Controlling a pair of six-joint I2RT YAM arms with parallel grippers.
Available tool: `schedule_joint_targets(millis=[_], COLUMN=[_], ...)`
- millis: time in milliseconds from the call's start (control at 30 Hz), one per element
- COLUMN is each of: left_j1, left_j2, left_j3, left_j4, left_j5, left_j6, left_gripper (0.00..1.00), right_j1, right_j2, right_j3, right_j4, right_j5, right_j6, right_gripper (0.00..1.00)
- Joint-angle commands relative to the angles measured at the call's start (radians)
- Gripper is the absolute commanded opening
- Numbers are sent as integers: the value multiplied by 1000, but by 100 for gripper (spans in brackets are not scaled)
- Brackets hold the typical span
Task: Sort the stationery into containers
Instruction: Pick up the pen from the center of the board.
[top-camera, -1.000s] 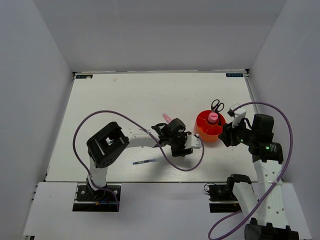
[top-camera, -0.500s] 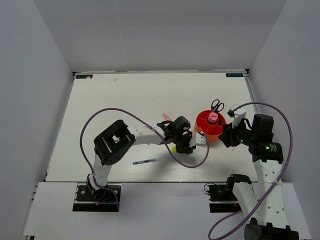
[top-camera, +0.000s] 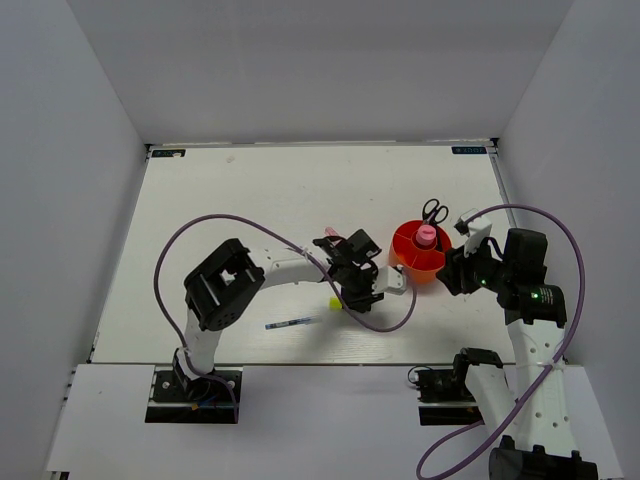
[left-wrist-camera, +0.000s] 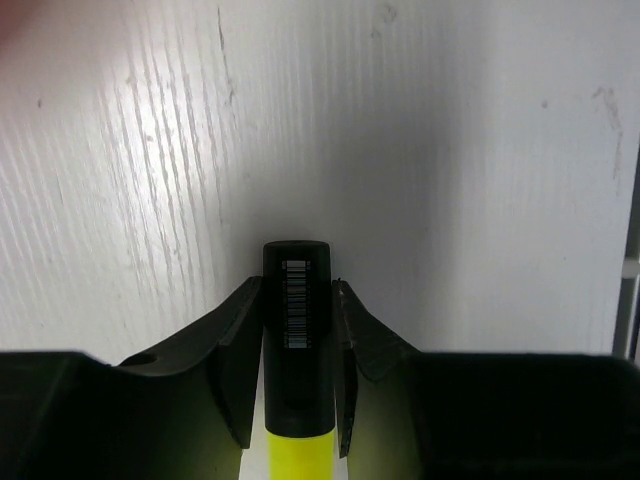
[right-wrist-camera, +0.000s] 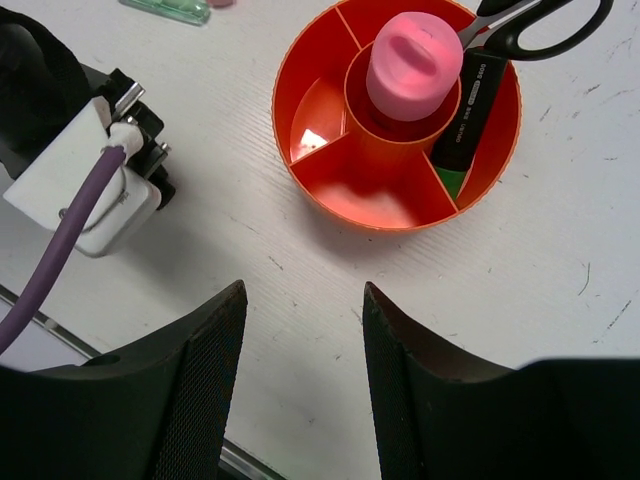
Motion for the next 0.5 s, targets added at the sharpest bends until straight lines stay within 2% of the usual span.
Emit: schedule_joint_targets(millis=[0, 267, 467], left_j1=[25, 65, 139], left_j2=[-56, -75, -161], left_j3=[-1, 111, 155], left_j4=[-101, -124, 15], left_j5=[-28, -2, 24], left_j6=[-39, -103, -316], left_gripper=[0, 0, 0], right_j1=[-2, -2, -3], right_j2=[-8, -10, -21], right_j3=[35, 36, 6], right_j4=[-1, -12, -12], right_j5=[-24, -25, 54], right_j6=[17, 16, 0], right_gripper=[54, 54, 54])
